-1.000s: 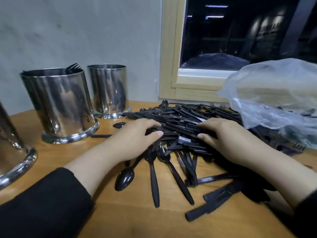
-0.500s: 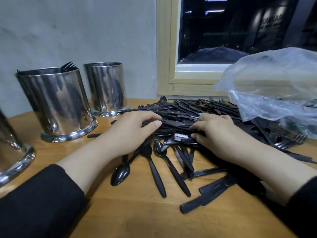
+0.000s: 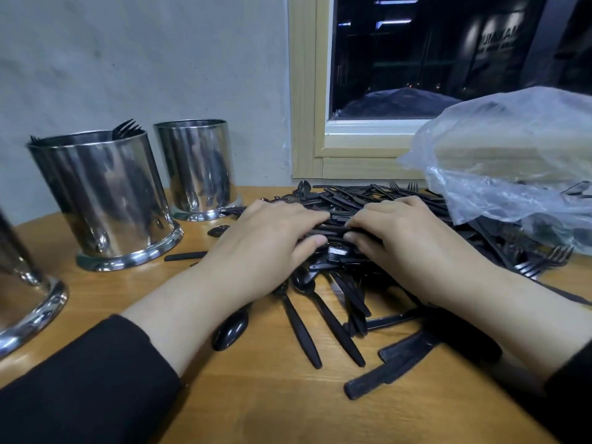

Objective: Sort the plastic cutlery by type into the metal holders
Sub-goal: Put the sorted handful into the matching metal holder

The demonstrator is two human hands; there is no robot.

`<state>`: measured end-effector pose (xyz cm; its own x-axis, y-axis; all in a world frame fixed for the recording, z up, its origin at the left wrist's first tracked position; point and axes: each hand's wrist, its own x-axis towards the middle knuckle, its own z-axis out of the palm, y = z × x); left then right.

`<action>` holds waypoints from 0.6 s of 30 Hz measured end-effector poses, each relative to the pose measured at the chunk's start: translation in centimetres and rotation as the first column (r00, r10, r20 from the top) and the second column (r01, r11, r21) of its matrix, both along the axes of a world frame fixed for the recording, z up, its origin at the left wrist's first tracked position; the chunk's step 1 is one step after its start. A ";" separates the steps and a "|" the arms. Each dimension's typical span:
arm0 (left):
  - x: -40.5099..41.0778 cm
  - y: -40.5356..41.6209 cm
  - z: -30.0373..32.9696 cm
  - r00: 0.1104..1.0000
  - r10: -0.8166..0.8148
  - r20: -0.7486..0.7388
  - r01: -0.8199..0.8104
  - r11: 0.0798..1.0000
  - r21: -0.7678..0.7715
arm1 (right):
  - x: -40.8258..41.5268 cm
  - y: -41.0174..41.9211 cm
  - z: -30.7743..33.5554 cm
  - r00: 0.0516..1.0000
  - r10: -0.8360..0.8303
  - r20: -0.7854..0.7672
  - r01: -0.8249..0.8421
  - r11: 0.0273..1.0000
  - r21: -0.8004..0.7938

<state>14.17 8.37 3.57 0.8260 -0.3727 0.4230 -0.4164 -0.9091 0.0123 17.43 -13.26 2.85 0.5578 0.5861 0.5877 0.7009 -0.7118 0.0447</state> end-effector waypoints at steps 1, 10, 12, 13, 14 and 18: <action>0.0 -0.2 -0.1 1.000 0.005 0.007 -0.005 0.999 0.043 | -0.3 0.2 0.2 1.000 0.022 0.006 -0.022 1.000 -0.003; -0.2 0.9 0.2 0.996 0.008 -0.094 -0.024 0.984 -0.174 | -1.0 -0.7 1.3 0.957 0.155 -0.244 -0.026 0.887 0.462; -0.3 0.7 0.2 0.995 -0.014 -0.097 -0.005 0.981 -0.194 | -0.8 -0.8 1.1 0.933 0.212 -0.291 -0.019 0.836 0.549; -0.3 0.6 0.1 0.995 -0.033 -0.096 0.011 0.974 -0.228 | -0.5 -1.0 1.0 0.929 0.222 -0.295 -0.007 0.809 0.587; -0.2 0.5 0.1 0.995 -0.048 -0.089 0.021 0.960 -0.279 | -0.1 -1.2 0.9 0.935 0.201 -0.291 0.016 0.797 0.603; 0.1 0.9 0.0 0.998 -0.002 -0.055 -0.024 0.884 -0.466 | 1.4 -2.5 0.4 0.955 -0.092 -0.281 0.174 0.943 0.283</action>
